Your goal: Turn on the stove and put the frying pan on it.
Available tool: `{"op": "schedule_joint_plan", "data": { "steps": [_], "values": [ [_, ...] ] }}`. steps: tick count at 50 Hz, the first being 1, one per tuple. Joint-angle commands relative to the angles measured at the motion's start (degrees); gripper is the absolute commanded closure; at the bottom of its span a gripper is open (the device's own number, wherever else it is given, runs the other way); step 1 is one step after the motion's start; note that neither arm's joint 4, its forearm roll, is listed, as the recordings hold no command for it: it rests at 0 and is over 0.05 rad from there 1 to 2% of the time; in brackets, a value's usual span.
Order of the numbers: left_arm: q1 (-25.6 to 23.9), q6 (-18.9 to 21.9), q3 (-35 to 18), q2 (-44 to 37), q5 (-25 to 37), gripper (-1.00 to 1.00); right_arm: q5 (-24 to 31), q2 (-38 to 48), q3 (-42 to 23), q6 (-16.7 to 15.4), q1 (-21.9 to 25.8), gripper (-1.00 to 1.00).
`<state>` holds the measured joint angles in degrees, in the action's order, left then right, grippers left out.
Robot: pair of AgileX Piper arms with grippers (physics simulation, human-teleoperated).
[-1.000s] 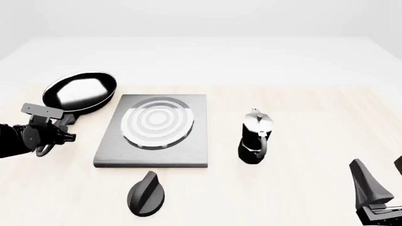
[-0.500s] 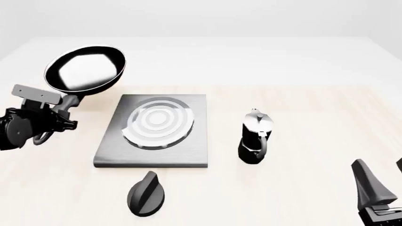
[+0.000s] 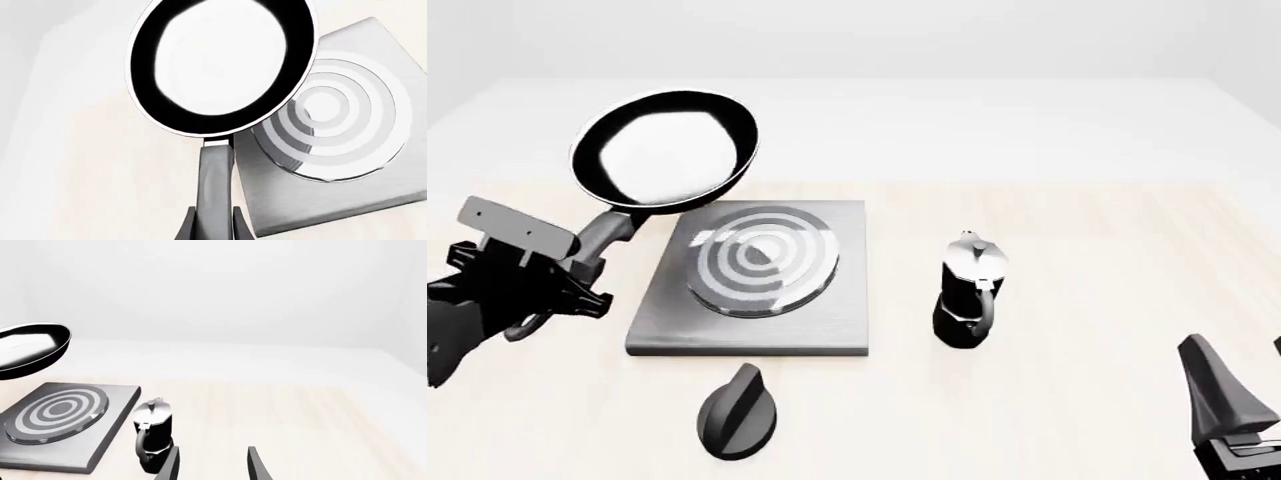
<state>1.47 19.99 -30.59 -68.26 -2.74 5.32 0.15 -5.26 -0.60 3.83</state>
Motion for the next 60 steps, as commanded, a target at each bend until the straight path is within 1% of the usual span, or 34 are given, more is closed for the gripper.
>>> {"op": "schedule_joint_plan", "data": {
  "steps": [1, 16, 30, 42, 60],
  "values": [
    [-4.76, 0.18, 2.49, 7.18, 1.64, 1.00, -0.16, 0.00, -0.06, 0.29, 0.18, -1.00],
    [-10.31, -1.78, 7.21, 10.12, 1.63, 1.00, -0.56, 0.11, 0.38, 0.48, 0.55, -1.00],
    [-13.12, -2.00, 10.67, 9.76, -0.42, 1.00, -0.36, -0.06, 0.12, 0.87, 0.18, -1.00],
    [-13.75, -1.80, 13.22, 7.00, -4.15, 1.00, -0.48, -0.08, 0.33, 1.05, 0.08, -1.00],
    [-14.20, -1.46, 14.88, 3.89, -7.61, 1.00, -0.48, -0.09, 0.22, 1.17, -0.07, -1.00]
  ]
}}
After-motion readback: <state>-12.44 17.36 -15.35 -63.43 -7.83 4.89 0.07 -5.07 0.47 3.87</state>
